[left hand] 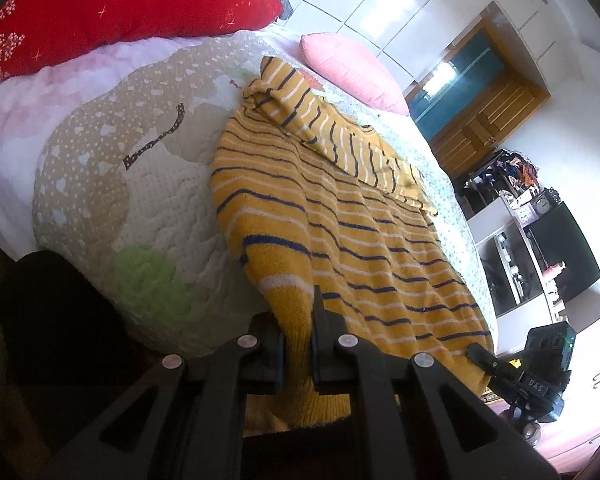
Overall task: Fold small clothes
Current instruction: 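Grasp the sweater hem with the left tool while the right tool grasps it too, then fold the hem up toward the collar with both tools and release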
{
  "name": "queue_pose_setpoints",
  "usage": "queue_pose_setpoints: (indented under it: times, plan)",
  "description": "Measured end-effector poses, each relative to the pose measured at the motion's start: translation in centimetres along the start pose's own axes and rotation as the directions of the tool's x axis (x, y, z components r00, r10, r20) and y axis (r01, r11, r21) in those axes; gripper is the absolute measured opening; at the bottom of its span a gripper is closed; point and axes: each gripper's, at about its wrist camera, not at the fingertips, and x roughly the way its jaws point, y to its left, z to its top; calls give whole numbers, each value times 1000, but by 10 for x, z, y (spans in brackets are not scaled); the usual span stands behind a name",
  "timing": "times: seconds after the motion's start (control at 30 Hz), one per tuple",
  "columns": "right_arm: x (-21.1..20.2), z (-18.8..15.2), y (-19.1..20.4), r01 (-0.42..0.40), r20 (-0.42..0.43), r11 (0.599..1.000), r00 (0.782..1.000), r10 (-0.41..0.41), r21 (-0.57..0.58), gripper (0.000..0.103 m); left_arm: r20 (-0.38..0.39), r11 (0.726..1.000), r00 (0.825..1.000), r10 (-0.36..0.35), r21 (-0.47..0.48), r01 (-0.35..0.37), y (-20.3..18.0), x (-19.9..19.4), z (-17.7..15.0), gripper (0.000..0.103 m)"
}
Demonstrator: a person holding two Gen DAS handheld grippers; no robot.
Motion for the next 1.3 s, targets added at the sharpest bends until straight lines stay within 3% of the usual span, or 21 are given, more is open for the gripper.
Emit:
queue_pose_setpoints:
  times: [0.3,0.57,0.77,1.03,1.13,1.23,1.3]
  plan:
    - [6,37,27,34,50,990,998,-27,-137,9,46,997,999,7,81,-11,-25,8,43,9]
    - [7,101,21,-6,144,994,989,22,-107,9,69,999,997,-22,32,20,-38,38,109,9]
    - [35,168,17,52,162,993,986,-34,-110,9,68,997,997,38,71,-43,-54,86,167,9]
    - [93,255,-30,8,145,998,989,-17,63,10,-20,997,997,75,17,-75,-42,174,239,10]
    - [114,281,-51,-1,142,991,990,-18,135,16,-51,999,998,37,-29,-38,-31,198,260,13]
    - [132,298,-81,-36,146,970,989,0,242,42,-57,993,998,-37,-113,31,-13,216,278,28]
    - [140,306,-100,-41,161,952,987,-9,304,50,-50,984,996,-73,-166,64,-1,226,289,33]
